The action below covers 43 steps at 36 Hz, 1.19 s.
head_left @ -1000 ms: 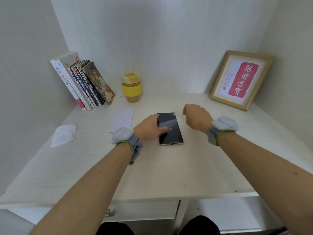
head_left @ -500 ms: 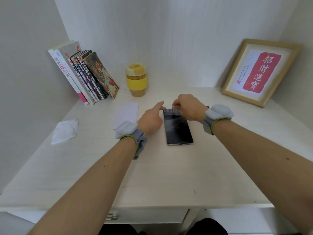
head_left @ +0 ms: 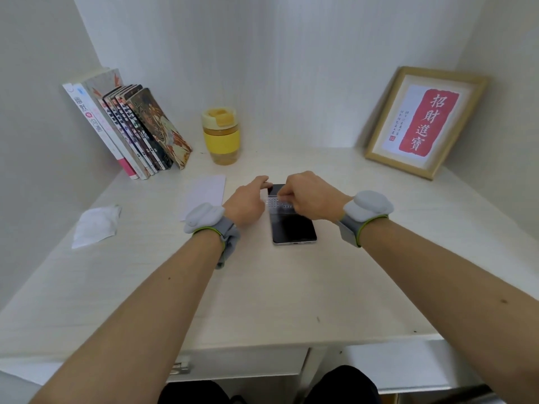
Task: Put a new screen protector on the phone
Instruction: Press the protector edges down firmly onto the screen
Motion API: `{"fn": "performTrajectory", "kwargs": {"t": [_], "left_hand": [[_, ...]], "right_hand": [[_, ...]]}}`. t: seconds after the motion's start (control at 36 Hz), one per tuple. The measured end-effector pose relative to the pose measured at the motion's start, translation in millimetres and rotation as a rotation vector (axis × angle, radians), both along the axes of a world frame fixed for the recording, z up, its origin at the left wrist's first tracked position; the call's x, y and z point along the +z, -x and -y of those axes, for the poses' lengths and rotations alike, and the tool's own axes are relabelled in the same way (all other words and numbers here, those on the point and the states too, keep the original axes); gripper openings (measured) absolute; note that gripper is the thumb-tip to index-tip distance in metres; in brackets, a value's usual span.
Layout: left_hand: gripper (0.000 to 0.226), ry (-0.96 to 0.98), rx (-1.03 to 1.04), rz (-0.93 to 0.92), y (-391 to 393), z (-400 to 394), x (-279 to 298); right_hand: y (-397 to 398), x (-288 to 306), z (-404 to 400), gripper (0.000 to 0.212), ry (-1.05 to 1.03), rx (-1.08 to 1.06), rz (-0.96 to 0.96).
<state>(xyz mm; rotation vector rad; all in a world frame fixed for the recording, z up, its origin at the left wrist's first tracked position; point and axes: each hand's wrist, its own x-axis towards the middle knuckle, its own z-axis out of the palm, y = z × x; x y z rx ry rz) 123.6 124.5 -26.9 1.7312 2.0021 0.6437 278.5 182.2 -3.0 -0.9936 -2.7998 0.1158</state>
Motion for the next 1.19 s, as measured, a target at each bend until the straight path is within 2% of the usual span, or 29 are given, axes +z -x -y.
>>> {"fn": "performTrajectory", "kwargs": {"t": [0.19,0.33,0.5,0.61,0.75,0.97,1.19], "left_hand": [[0.066,0.008,-0.012,0.012,-0.9,5.9,4.2],[0.055,-0.005,-0.037,-0.072,-4.4,10.7,5.5],[0.054,0.021,-0.024,-0.044,-7.0,17.3,10.1],[0.055,0.016,-0.017,-0.03,-8.6,15.3,8.9],[0.046,-0.015,0.012,-0.056,-12.6,12.7,6.5],[0.059,-0.01,0.082,0.142,-10.5,8.5,5.9],[0.061,-0.057,0.062,0.176,-11.1,9.4,5.3]], "right_hand": [[-6.8,1.2,14.6,0.025,0.049,0.006,0.0],[-7.9,6.3,14.7,0.024,0.142,-0.045,-0.032],[-12.1,10.2,-7.2,0.025,0.134,-0.335,-0.139],[-12.8,11.2,-14.9,0.025,0.154,-0.456,-0.093],[-14.5,8.8,-22.2,0.02,0.197,-0.441,-0.096],[-4.2,15.4,-9.1,0.027,0.168,-0.264,-0.047],[-1.0,19.3,4.7,0.019,0.187,-0.15,0.006]]}}
